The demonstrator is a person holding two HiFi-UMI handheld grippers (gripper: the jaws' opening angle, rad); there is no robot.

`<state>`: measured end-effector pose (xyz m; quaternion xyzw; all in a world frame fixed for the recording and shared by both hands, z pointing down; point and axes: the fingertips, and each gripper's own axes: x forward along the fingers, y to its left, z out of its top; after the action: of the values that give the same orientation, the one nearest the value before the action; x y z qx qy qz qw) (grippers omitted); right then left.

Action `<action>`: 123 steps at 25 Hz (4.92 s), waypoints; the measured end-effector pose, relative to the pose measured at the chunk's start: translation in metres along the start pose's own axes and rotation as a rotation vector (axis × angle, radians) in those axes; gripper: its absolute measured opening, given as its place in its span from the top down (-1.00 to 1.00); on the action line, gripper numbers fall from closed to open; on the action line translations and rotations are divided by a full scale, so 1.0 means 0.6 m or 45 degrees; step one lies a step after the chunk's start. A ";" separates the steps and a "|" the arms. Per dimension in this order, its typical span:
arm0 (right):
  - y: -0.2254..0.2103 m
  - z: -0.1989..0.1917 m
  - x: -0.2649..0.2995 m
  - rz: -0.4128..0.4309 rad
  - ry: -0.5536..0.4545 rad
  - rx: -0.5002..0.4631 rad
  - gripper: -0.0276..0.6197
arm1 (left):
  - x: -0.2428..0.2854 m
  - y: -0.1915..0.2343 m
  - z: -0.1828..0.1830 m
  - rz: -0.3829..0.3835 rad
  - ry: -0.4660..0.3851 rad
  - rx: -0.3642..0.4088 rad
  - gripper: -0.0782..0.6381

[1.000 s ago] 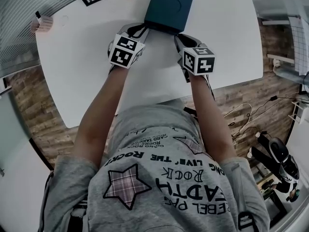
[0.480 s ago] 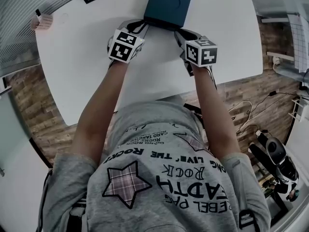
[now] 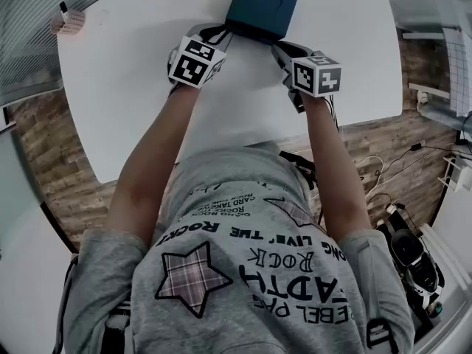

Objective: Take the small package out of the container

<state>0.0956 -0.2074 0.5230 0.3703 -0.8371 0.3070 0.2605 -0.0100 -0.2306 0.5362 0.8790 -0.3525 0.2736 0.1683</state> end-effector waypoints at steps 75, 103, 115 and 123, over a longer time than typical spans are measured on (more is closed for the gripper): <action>0.123 -0.110 -0.033 0.101 0.181 -0.045 0.78 | -0.105 -0.071 -0.101 -0.069 0.081 0.039 0.61; 0.159 -0.149 -0.038 0.224 0.284 0.028 0.78 | -0.139 -0.090 -0.134 -0.100 0.096 0.019 0.61; 0.171 -0.161 -0.043 0.256 0.315 0.073 0.78 | -0.152 -0.096 -0.144 -0.123 0.108 0.031 0.61; 0.190 -0.168 -0.044 0.313 0.332 0.051 0.78 | -0.166 -0.101 -0.155 -0.146 0.122 0.002 0.61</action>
<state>0.0429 -0.0628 0.5369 0.2271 -0.8290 0.3985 0.3201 -0.0606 -0.0908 0.5440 0.8838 -0.2929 0.3055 0.1996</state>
